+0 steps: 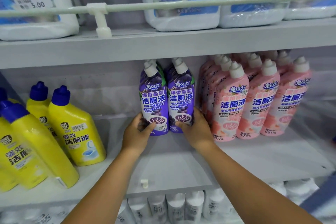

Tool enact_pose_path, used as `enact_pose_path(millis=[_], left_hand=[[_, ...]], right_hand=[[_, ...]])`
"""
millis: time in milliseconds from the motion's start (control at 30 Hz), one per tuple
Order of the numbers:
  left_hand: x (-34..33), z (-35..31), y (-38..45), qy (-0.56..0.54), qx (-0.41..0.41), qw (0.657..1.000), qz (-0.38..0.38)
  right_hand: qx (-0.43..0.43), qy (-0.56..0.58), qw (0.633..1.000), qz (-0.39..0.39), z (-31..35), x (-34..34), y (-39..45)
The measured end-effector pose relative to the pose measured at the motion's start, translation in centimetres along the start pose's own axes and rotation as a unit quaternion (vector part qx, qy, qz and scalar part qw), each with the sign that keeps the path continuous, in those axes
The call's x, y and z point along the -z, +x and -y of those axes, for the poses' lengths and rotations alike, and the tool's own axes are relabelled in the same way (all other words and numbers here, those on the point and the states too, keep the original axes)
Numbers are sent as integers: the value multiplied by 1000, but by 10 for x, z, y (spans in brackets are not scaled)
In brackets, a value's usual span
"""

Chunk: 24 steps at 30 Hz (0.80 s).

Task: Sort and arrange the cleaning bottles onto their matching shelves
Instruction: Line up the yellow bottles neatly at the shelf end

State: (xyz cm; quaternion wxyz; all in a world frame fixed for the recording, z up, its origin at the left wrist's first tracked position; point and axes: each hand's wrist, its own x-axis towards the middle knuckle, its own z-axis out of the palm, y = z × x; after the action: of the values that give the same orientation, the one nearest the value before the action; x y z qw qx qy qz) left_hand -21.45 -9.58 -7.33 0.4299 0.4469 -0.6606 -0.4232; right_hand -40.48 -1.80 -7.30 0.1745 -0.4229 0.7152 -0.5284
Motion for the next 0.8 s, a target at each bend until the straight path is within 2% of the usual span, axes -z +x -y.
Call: enact_pose_path(millis=[67,133,200,267,333,433,500,567,633,700,800], left_hand=[[2,-3,-5,5,16,1000,-4],[7,-6,-14,-13,36,999,-25],[20,-12,-33,-24,45,996,-67],[41,-19,-59,-40,45,992,-113],[65,-27,-86,-49,42,986,-156],[111,-38,-124,-51,28,969,-241],[144,-44,-142,-32,18,948,-315],[170,-45,-152,-14,15,932,-361],[183,-35,-150,4,27,936,-351],[186,-21,-140,37,45,950,-306],[186,-3,-123,111,42,957,-264]], right_hand=[[-27,0,1000,-4,-1,-3,-5],[-32,0,998,-56,-6,-8,-16],[10,33,992,-117,3,-15,-40],[40,82,989,-119,26,-23,-65],[54,129,990,-29,53,-37,-83],[88,134,980,113,84,-71,-96],[96,146,969,174,98,-96,-102],[103,143,964,198,113,-116,-107],[98,142,963,207,126,-135,-106],[96,132,963,213,136,-153,-100],[58,137,953,263,149,-171,-90]])
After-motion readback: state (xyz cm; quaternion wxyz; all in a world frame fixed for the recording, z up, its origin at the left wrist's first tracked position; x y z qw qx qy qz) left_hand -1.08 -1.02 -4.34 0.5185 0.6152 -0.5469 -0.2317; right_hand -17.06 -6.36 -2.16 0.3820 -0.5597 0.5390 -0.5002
